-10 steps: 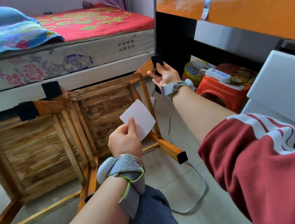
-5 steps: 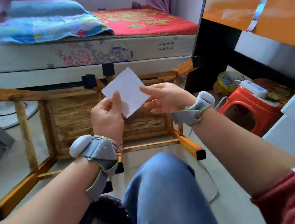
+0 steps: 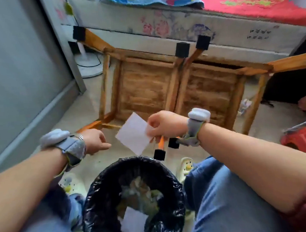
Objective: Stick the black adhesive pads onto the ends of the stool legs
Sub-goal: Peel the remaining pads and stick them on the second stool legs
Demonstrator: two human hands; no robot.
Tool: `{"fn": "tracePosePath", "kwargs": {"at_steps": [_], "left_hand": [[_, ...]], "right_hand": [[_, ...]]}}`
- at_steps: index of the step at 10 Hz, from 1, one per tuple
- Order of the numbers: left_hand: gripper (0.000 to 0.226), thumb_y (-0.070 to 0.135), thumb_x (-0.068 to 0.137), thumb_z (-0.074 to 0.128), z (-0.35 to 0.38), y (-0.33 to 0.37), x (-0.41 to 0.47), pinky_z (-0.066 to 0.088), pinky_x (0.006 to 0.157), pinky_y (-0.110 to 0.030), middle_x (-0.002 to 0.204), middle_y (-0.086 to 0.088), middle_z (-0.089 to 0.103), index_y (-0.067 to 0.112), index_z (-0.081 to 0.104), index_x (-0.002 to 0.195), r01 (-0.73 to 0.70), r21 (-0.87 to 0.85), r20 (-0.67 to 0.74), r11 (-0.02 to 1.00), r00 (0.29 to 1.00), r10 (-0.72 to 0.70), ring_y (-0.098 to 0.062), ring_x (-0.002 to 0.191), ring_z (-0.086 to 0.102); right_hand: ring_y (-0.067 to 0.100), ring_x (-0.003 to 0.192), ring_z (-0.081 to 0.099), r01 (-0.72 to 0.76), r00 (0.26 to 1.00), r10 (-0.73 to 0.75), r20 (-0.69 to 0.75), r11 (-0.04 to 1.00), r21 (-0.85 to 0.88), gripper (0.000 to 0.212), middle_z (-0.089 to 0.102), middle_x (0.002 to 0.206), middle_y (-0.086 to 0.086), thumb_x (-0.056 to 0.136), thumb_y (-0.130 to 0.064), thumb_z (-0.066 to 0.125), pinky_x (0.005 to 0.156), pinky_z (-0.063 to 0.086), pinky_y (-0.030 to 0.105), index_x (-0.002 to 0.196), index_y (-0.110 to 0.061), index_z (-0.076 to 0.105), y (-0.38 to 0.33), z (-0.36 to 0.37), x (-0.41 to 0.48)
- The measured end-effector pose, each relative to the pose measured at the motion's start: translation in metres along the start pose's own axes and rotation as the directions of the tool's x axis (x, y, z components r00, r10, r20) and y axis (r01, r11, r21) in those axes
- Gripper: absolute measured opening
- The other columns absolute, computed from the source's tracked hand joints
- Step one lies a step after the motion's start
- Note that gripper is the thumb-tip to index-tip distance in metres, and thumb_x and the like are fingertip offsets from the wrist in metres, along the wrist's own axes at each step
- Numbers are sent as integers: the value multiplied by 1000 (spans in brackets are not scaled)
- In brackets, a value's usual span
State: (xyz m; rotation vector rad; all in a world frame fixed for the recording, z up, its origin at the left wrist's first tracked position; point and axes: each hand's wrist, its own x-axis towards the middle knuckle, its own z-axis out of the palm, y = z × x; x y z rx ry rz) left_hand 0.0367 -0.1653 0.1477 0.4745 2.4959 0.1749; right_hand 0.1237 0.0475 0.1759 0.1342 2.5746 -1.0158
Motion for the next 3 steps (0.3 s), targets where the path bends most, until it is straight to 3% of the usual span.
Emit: {"fn": "tracePosePath", "kwargs": {"at_steps": [1,2,3], "left_hand": [[48,43,88,51,19,-8,7,47,44,-16,109,-13,68,1,62,109,31,204,222,979,972,-77,-25,81,70],[47,45,91,45,43,-10,15,42,53,-21,105,-9,67,4,63,104,4,399,203,917,975,-92,-23,78,61],[36,38,90,49,63,-16,21,41,59,-17,108,-6,69,9,65,106,23,395,250,918,959,-131,-20,94,66]], "right_hand": [[13,61,63,21,982,32,187,961,-275,9,68,76,3,85,-22,62,51,47,21,78,-18,60,11,53,14],[24,90,64,28,956,90,278,918,-395,23,70,101,7,86,-29,61,74,52,30,99,-11,68,20,110,24],[27,93,66,-35,929,199,313,887,-460,26,71,101,9,88,-30,58,83,56,38,98,-10,70,34,165,29]]}}
